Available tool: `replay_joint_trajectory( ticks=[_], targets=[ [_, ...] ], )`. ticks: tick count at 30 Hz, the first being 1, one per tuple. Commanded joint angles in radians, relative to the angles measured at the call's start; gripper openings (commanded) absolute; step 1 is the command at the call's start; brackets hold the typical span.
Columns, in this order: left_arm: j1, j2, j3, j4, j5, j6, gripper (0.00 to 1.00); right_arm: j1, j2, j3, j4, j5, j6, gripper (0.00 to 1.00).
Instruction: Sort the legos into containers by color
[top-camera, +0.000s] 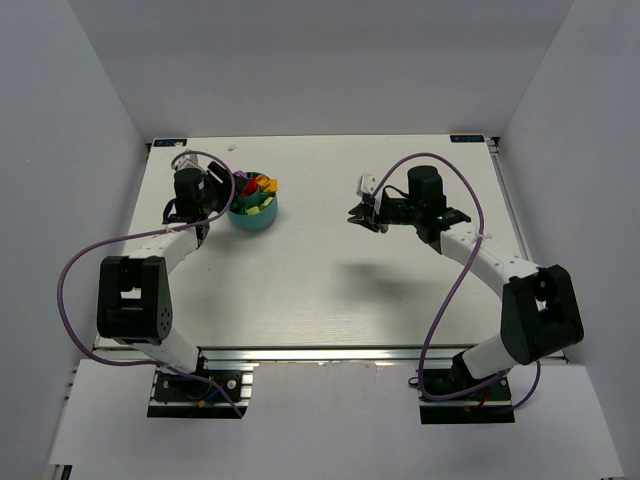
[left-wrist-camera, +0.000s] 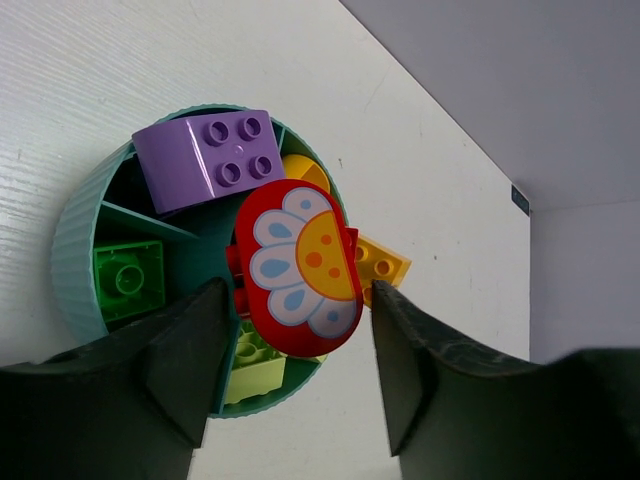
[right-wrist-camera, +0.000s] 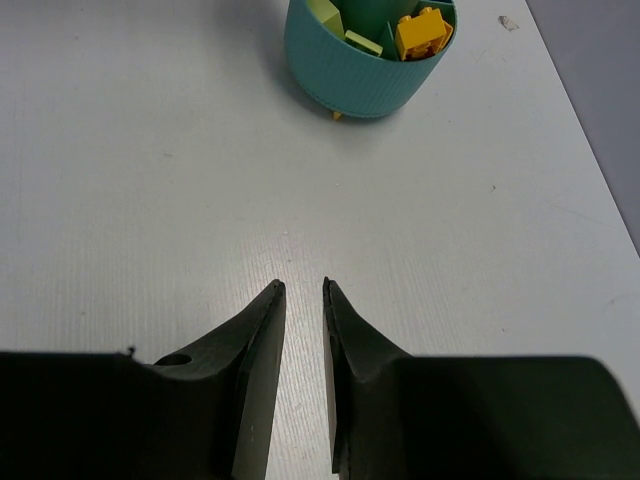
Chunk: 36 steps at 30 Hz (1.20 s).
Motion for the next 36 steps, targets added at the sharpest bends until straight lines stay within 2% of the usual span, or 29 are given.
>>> replay_joint_trajectory(
  ticks=[1,5,16,24,27,29,30,31,35,36],
  targets=[
    [0.002,-0.020,-0.004,0.028,0.002,-0.002,0.70,-0.005,-0.001,-0.013,0.016,-0.022,-0.005,0.27],
    [0.002,-0.036,-0.008,0.030,-0.009,-0.002,0.74,-0.005,-0.001,-0.013,0.016,-0.025,-0.003,0.27],
    [0.002,-0.093,-0.007,0.008,-0.044,0.006,0.75,-0.005,-0.001,-0.013,0.016,-0.025,-0.006,0.27],
    [0.002,-0.203,-0.019,-0.091,-0.126,0.033,0.88,-0.005,-0.007,-0.007,0.016,-0.025,-0.003,0.27],
    [0.002,-0.257,-0.024,-0.153,-0.141,0.055,0.90,-0.007,-0.012,-0.003,0.010,-0.022,0.000,0.28],
    [0.002,-0.304,-0.021,-0.235,-0.169,0.071,0.94,-0.007,-0.024,-0.001,0.009,-0.006,0.010,0.46],
    [0.002,-0.321,-0.018,-0.275,-0.181,0.079,0.96,-0.005,-0.028,-0.001,0.010,0.004,0.018,0.64],
    [0.002,-0.365,-0.016,-0.308,-0.222,0.085,0.97,-0.007,-0.041,0.000,0.012,0.015,0.044,0.89],
    [0.002,-0.506,-0.031,-0.443,-0.294,0.101,0.98,-0.013,-0.084,0.010,0.035,0.102,0.189,0.89],
    [0.002,-0.536,-0.033,-0.484,-0.304,0.105,0.98,-0.013,-0.094,0.011,0.058,0.186,0.249,0.89]
  ],
)
